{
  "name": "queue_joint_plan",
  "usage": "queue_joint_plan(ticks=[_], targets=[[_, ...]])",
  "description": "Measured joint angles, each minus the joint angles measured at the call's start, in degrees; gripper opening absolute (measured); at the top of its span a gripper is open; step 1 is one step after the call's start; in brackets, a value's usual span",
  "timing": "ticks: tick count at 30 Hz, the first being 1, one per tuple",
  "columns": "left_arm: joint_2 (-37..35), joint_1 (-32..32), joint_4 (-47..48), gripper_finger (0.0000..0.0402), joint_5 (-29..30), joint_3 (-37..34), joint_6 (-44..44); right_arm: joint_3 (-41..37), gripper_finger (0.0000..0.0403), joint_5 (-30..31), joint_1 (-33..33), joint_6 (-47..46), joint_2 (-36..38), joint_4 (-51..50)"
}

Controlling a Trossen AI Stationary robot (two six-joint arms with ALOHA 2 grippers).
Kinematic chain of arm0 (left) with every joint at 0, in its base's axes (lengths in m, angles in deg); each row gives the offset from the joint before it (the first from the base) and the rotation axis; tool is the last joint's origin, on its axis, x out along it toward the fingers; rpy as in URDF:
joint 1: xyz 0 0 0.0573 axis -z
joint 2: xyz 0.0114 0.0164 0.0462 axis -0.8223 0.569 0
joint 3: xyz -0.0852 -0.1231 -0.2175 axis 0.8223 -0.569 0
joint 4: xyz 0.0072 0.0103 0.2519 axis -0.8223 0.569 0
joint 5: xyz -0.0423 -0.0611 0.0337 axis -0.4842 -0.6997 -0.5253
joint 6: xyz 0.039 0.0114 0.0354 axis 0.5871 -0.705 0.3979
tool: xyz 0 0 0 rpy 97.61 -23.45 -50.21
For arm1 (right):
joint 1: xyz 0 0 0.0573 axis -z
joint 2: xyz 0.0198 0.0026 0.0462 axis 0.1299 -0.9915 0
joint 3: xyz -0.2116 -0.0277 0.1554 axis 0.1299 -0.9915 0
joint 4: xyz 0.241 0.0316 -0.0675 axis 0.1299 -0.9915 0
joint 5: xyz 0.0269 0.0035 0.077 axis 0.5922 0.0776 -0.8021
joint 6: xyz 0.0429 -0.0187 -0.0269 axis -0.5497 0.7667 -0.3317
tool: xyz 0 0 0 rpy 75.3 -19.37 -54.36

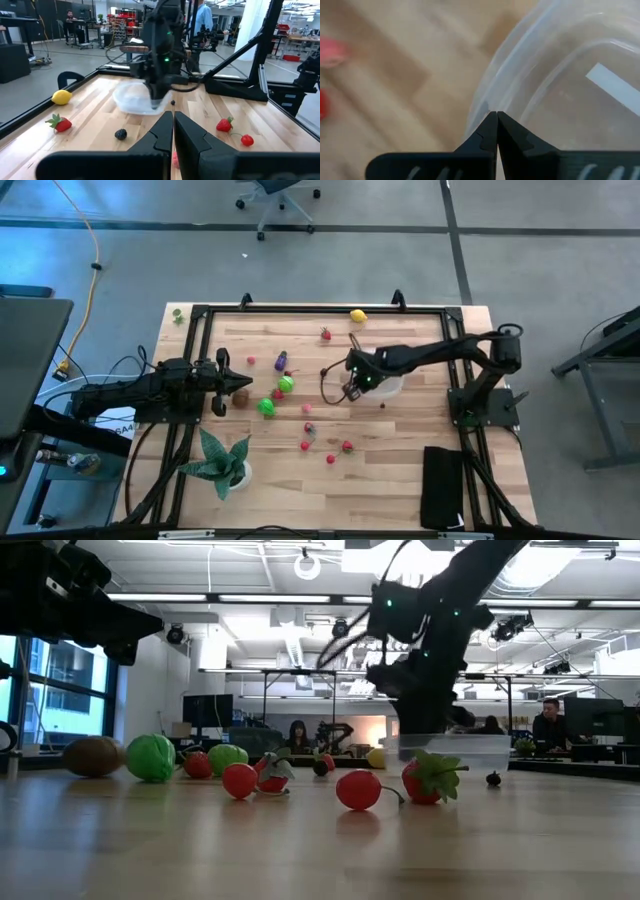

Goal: Pick and placing Produce into tupperware
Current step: Prepare the transparent container

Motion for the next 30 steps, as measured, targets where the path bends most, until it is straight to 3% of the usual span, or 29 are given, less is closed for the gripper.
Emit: queue_joint_plan(ticks=[11,16,24,30], targets=[[0.0,0.0,0.0,0.0005,0.0,0.0,0.0,2.5,0.0000,-2.0,-4.4,-3.7,-1.8,2.8],[0.0,0.0,0.0,0.0005,0.0,0.0,-0.1,12.3,0.0000,-2.8,-7.4,-0.8,-9.9,-2.7],[0.0,0.0,0.0,0.0005,0.0,0.0,-0.1,31.1,0.0000,6.1,-10.1,6.0,-19.7,-19.9],[0.0,0.0,0.0,0.0005,0.0,0.0,-0.1,36.9,0.0000,1.5,-11.4,7.9,-21.7,-19.7]])
